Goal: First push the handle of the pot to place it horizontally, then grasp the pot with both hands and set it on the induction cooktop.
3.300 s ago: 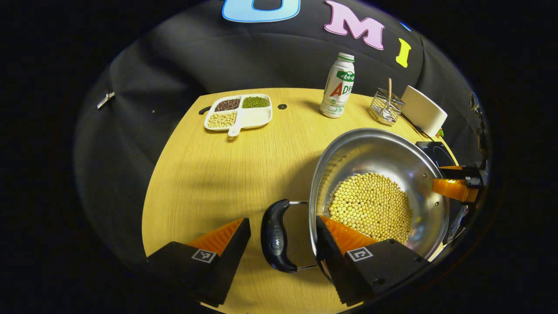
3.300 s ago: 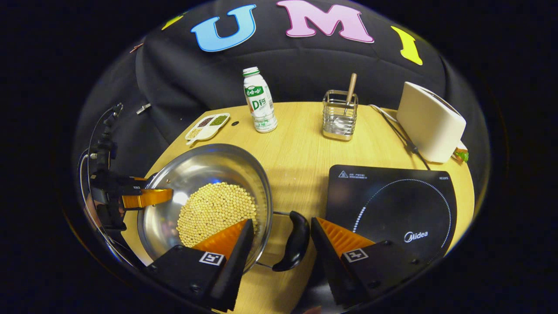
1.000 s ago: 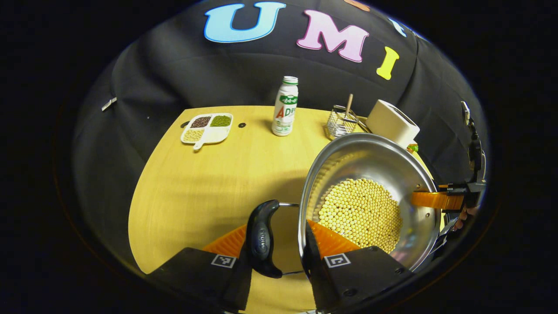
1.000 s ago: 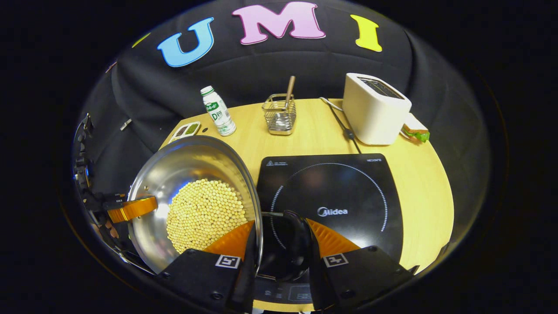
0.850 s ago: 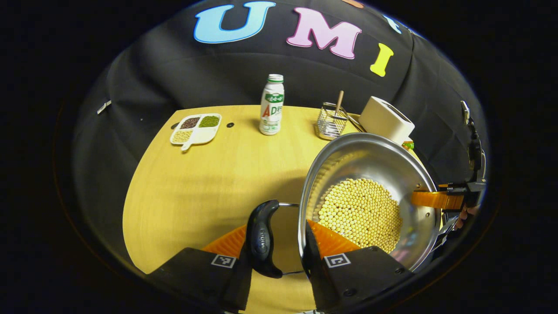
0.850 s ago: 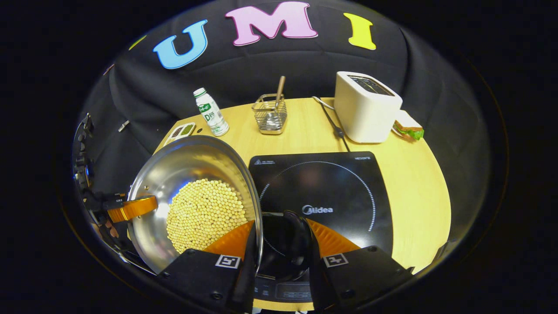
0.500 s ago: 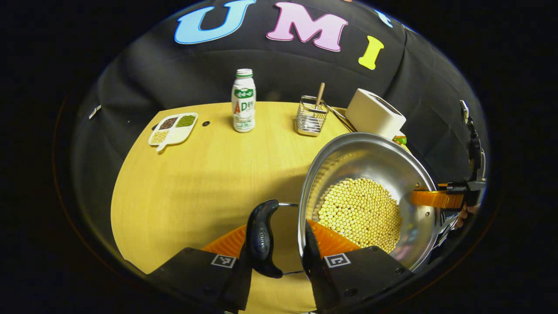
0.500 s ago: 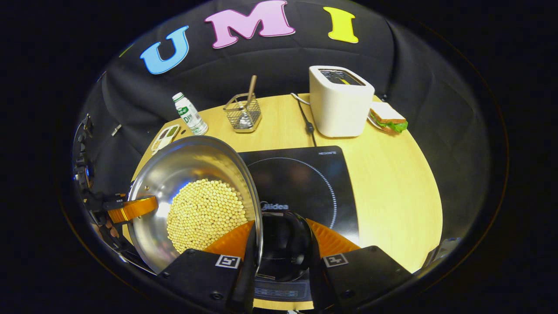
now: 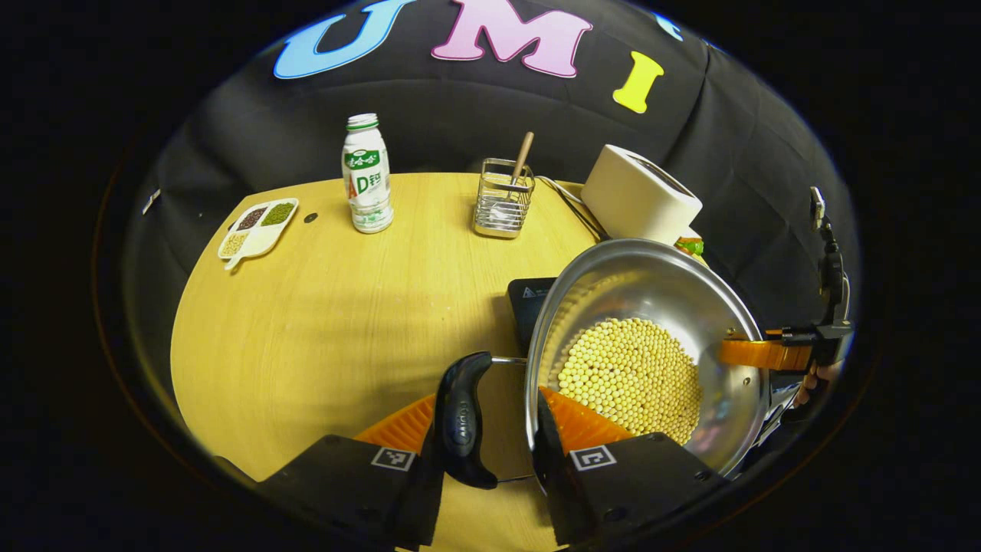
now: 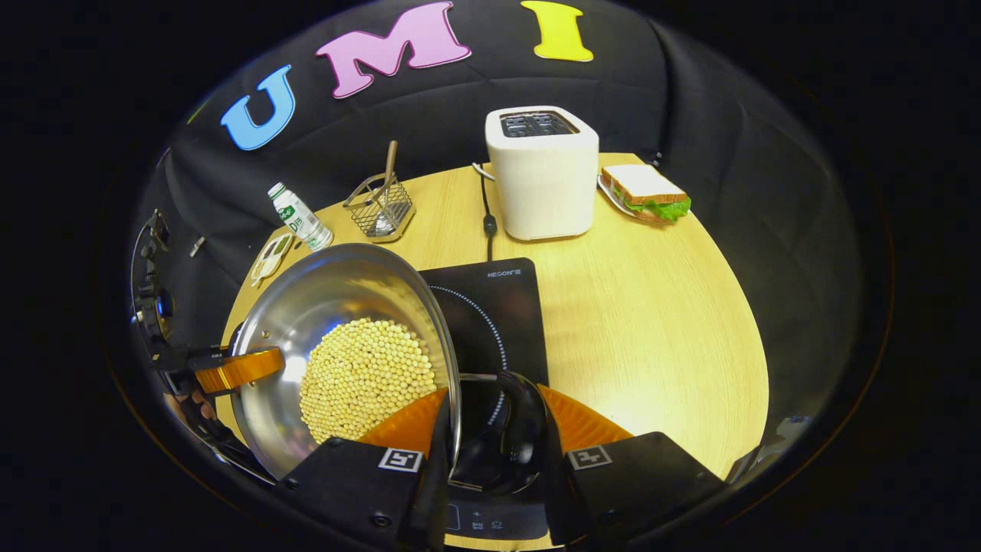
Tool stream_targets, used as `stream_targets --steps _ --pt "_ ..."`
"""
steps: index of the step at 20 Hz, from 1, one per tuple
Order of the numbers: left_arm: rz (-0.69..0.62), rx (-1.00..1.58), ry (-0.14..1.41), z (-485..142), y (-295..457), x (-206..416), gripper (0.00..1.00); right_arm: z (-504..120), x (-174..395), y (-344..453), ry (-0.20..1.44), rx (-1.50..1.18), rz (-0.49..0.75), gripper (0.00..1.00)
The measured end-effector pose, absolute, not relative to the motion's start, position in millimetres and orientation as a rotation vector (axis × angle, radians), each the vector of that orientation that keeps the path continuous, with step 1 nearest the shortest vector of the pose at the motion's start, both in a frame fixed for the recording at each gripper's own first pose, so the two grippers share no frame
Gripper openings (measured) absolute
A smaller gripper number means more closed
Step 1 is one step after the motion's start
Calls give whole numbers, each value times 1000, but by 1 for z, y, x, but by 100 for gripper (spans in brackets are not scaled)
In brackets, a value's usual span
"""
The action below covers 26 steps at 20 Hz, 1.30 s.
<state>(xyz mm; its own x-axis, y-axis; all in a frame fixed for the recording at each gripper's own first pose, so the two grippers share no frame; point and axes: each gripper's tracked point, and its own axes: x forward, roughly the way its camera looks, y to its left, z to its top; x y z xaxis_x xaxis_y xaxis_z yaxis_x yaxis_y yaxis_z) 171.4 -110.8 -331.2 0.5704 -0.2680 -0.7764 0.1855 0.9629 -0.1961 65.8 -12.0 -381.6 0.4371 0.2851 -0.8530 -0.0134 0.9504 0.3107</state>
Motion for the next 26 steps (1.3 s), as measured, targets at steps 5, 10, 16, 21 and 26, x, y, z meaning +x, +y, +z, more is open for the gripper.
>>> stream_targets --steps 5,10,16,21,26 --pt "-260 -105 940 -335 -129 179 58 -390 75 -27 1113 286 183 53" --pt "-237 -82 945 -338 -135 182 58 -392 81 -32 1114 256 178 49" --pt "-206 -63 955 -338 -133 186 58 -394 90 -31 1108 213 170 53" --pt "-203 -112 954 -338 -134 191 59 -394 95 -32 1107 254 170 53" --pt "-208 -118 956 -338 -135 195 58 -395 100 -32 1114 262 167 54"
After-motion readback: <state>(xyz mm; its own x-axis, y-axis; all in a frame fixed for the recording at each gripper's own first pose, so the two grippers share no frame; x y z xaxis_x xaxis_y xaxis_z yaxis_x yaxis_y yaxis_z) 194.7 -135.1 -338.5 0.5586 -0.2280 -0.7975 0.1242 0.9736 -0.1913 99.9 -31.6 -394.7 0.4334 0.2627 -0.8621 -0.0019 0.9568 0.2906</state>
